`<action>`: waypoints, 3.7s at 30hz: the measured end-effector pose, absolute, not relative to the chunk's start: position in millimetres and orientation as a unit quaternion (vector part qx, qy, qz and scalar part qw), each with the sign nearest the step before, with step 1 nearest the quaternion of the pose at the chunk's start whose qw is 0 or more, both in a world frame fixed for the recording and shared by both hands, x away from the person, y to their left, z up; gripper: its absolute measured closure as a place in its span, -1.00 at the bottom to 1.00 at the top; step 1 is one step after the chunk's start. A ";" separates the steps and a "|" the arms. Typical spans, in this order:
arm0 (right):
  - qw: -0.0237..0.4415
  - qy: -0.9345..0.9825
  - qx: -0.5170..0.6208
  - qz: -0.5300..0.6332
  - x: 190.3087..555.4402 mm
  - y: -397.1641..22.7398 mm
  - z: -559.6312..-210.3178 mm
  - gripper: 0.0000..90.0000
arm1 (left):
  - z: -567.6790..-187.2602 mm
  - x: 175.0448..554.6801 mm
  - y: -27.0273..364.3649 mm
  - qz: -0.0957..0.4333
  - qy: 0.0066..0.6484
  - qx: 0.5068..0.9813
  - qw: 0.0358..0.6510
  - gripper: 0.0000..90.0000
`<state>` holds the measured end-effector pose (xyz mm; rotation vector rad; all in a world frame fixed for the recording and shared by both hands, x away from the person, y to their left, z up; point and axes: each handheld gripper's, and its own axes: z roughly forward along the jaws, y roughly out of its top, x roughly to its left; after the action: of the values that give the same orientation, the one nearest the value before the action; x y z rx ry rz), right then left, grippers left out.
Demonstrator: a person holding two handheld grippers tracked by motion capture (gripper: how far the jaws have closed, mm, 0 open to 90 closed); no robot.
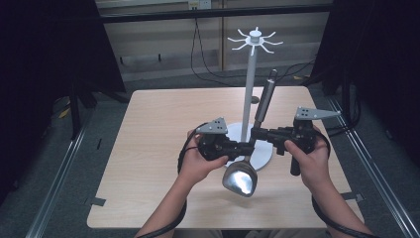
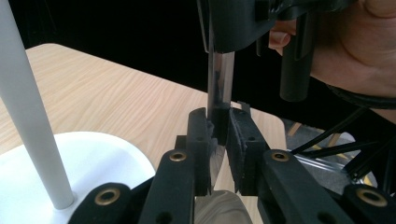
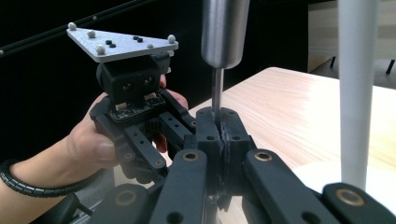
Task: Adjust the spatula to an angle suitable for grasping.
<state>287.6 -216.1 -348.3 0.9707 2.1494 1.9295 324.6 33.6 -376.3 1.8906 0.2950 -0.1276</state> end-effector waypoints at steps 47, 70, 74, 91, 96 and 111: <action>0.068 0.700 0.300 0.644 303.4 -201.4 -326.7 0.88 | -361.7 336.8 44.3 -0.052 0.137 0.784 0.603 0.87; 0.085 0.694 0.313 0.643 312.9 -199.8 -330.3 0.86 | -363.0 349.0 41.8 -0.030 0.145 0.788 0.597 0.84; 0.089 0.694 0.312 0.643 315.3 -198.4 -331.7 0.85 | -363.8 351.3 42.5 -0.023 0.150 0.789 0.595 0.83; 0.097 0.689 0.308 0.649 318.3 -198.2 -334.6 0.75 | -365.1 357.4 45.4 -0.014 0.150 0.784 0.602 0.76; 0.100 0.686 0.310 0.651 317.6 -197.8 -335.4 0.68 | -365.9 358.1 44.8 -0.008 0.152 0.781 0.605 0.71; 0.108 0.686 0.314 0.647 316.9 -196.1 -336.9 0.38 | -369.3 359.1 44.9 0.006 0.149 0.778 0.611 0.45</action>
<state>316.9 -196.1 -336.9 0.9243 2.0186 1.9034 359.1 44.9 -369.3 1.7947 0.3443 0.0141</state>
